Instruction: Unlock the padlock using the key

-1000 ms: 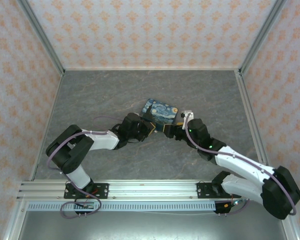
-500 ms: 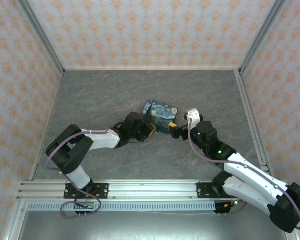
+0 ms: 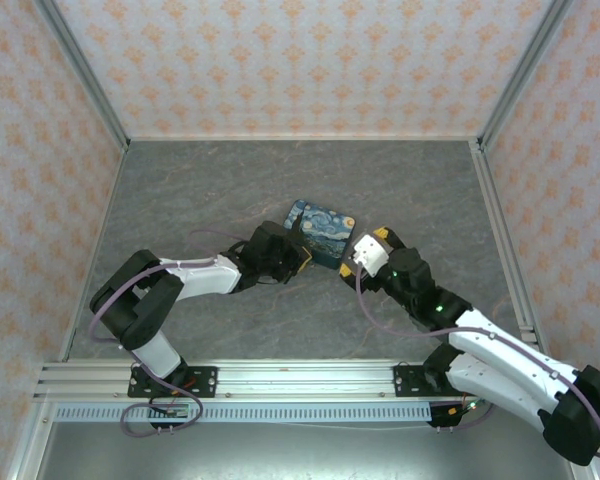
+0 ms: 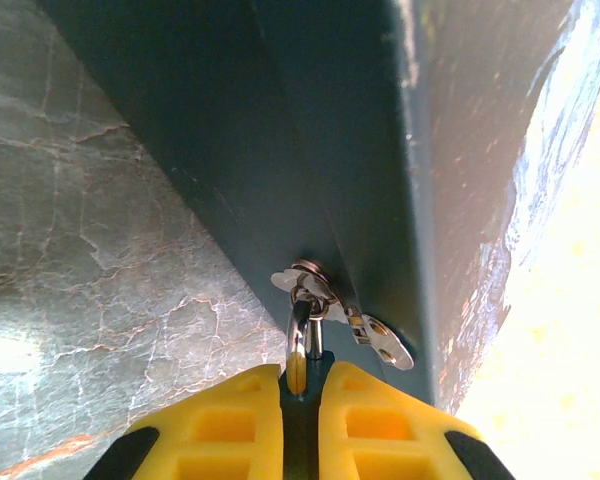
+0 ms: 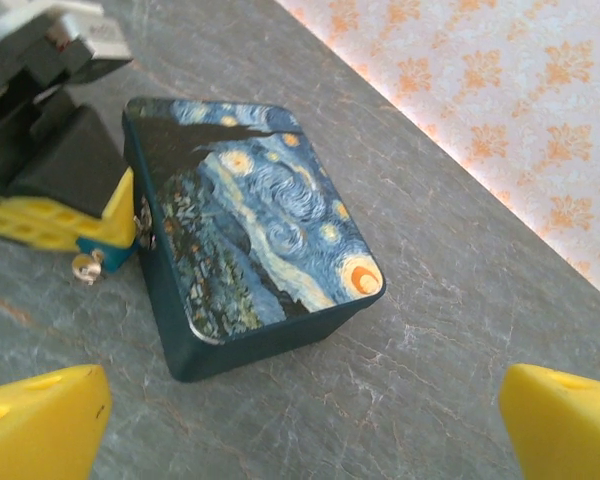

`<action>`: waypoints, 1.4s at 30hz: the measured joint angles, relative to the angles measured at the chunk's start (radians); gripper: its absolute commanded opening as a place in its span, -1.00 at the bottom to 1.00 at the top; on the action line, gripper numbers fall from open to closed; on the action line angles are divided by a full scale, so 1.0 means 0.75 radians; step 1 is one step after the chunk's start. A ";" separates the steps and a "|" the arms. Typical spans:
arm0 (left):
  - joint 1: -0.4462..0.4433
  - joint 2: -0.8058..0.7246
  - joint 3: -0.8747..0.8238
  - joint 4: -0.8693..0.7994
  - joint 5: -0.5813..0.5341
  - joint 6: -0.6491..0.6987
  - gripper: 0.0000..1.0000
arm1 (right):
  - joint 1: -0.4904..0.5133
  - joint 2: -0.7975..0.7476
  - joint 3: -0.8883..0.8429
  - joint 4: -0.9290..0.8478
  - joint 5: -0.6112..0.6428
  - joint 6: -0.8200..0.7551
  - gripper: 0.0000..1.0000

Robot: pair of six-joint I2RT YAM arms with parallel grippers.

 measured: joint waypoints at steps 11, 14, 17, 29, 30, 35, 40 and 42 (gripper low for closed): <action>0.000 0.000 0.010 -0.024 0.009 -0.035 -1.00 | 0.057 -0.001 -0.107 0.102 0.006 -0.194 0.99; -0.003 0.000 0.011 -0.024 0.009 -0.052 -1.00 | 0.084 0.003 -0.120 0.139 0.036 -0.232 0.99; -0.011 0.000 0.015 -0.024 0.013 -0.069 -1.00 | 0.132 0.022 -0.133 0.174 0.079 -0.277 0.99; -0.035 0.000 0.020 -0.025 0.019 -0.113 -1.00 | 0.254 0.131 -0.151 0.274 0.197 -0.369 0.66; -0.037 0.000 0.021 -0.025 0.019 -0.117 -1.00 | 0.257 0.143 -0.151 0.281 0.200 -0.364 0.61; -0.050 0.000 0.025 -0.024 0.023 -0.145 -1.00 | 0.271 0.227 -0.151 0.315 0.204 -0.344 0.49; -0.052 0.000 0.034 -0.025 0.034 -0.167 -1.00 | 0.305 0.330 -0.145 0.365 0.210 -0.340 0.38; -0.052 0.000 0.040 -0.026 0.038 -0.172 -1.00 | 0.310 0.365 -0.143 0.383 0.209 -0.338 0.32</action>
